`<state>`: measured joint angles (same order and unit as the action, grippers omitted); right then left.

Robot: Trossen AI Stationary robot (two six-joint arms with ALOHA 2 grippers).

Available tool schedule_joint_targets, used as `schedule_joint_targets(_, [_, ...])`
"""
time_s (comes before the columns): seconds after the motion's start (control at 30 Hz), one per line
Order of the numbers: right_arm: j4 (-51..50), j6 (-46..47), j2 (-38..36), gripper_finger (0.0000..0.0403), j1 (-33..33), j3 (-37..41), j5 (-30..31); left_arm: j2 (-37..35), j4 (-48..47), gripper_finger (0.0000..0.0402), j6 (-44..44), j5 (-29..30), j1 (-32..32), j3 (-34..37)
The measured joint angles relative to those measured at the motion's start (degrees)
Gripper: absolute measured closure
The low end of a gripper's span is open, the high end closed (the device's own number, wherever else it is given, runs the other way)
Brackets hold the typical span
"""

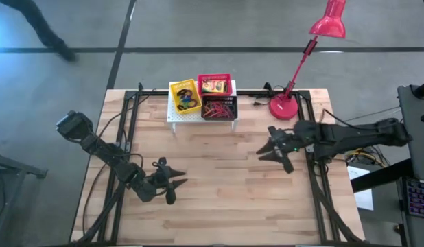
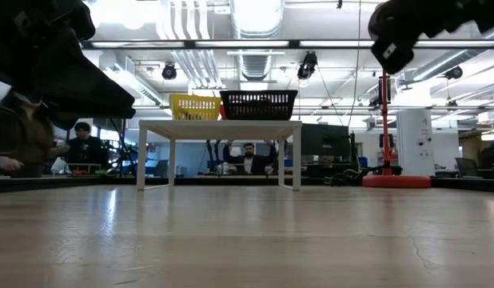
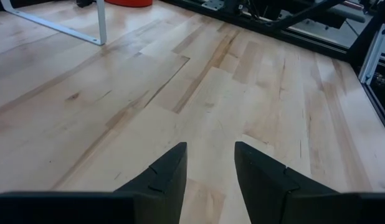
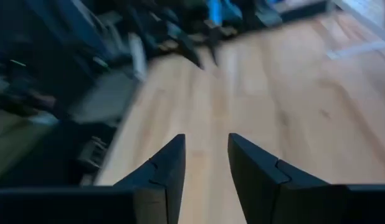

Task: Pick & Place Office Desk Supplies
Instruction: Return to Home Position

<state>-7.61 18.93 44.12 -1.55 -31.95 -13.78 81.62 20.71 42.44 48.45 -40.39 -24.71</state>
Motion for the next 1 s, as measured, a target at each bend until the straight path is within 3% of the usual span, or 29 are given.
schedule_joint_targets(0.2, [11.64,0.63,-11.64,0.0317,0.19,13.49,-1.31,0.00,-0.02,0.0262,-0.03,0.00,0.45,0.00])
schedule_joint_targets(0.47, [20.24,0.65,-21.36,0.0362,0.19,23.65,-1.18,0.00,-0.02,0.0262,0.57,0.00,1.23,0.00])
schedule_joint_targets(0.67, [20.48,-0.31,-26.22,0.0391,0.19,28.21,1.98,0.00,-0.02,0.0262,1.15,0.00,1.23,0.00])
schedule_joint_targets(1.0, [13.24,-2.60,-40.26,0.0394,0.19,31.44,3.65,0.00,0.00,0.0262,2.40,-0.02,1.23,0.00])
